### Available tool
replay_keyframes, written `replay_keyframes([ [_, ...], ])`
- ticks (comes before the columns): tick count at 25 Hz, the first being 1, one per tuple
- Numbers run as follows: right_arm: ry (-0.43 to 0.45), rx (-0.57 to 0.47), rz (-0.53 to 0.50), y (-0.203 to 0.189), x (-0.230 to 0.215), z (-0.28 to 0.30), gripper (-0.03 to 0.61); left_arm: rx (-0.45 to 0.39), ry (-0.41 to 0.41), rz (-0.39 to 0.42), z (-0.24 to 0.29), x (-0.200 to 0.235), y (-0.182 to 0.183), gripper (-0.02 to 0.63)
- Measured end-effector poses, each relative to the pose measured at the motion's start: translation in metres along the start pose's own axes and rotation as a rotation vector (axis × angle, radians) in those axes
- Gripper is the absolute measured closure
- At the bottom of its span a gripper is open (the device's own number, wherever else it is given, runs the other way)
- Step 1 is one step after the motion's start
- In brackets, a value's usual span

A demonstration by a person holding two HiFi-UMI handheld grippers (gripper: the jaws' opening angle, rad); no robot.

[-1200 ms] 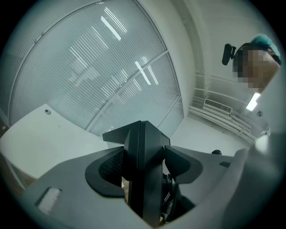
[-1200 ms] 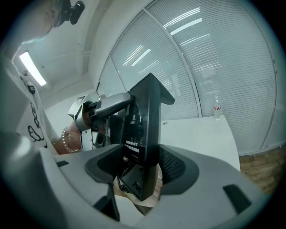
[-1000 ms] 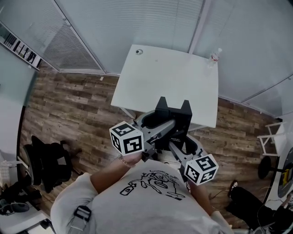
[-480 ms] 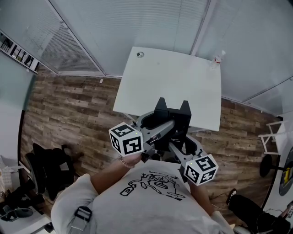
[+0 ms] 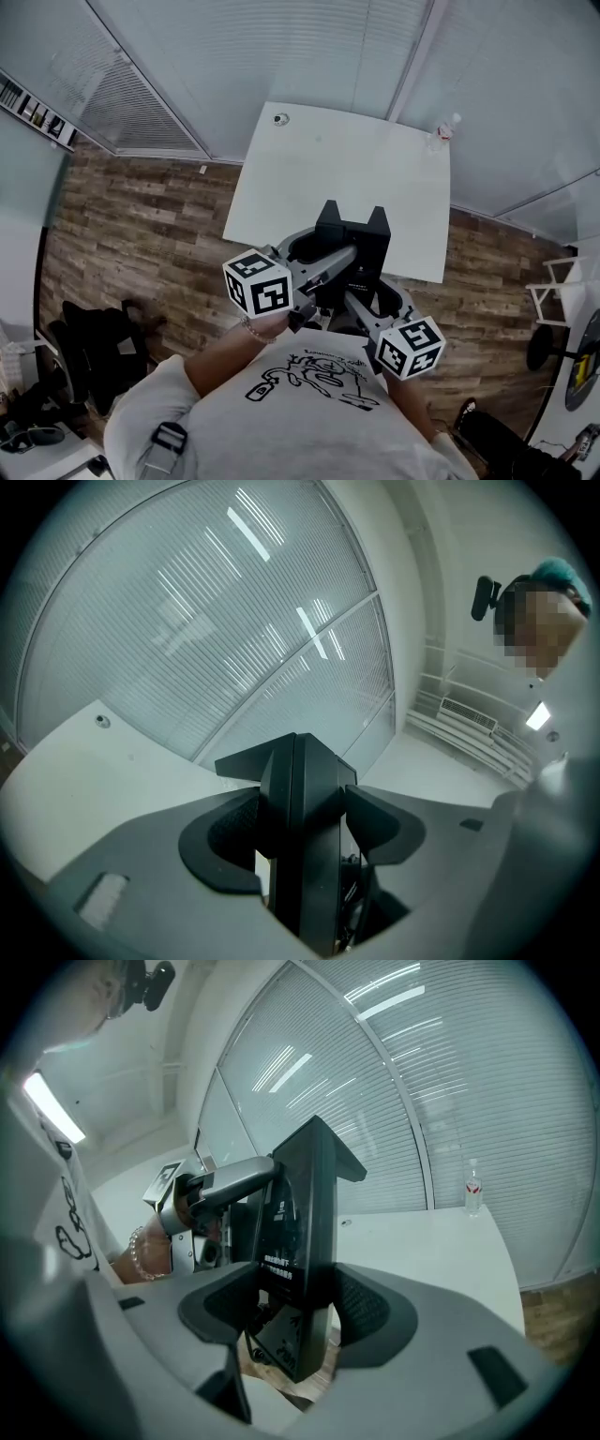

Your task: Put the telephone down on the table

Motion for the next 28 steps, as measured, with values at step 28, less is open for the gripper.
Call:
replay_keyframes([
  [28, 0.057, 0.012, -0.024, 0.129, -0.231, -0.064, 0.344, -0.033, 0.047, -0.002, 0.251, -0.036, 0.069, 0.341],
])
Point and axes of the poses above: the fingertips, and each gripper's own axes: z forward along the fingers, x to its left, y out of its top, the point moved 8 cm from there along -z, backward along the fingers, and after that the axes turned 13 degrees about y, right-handed, at the moved point
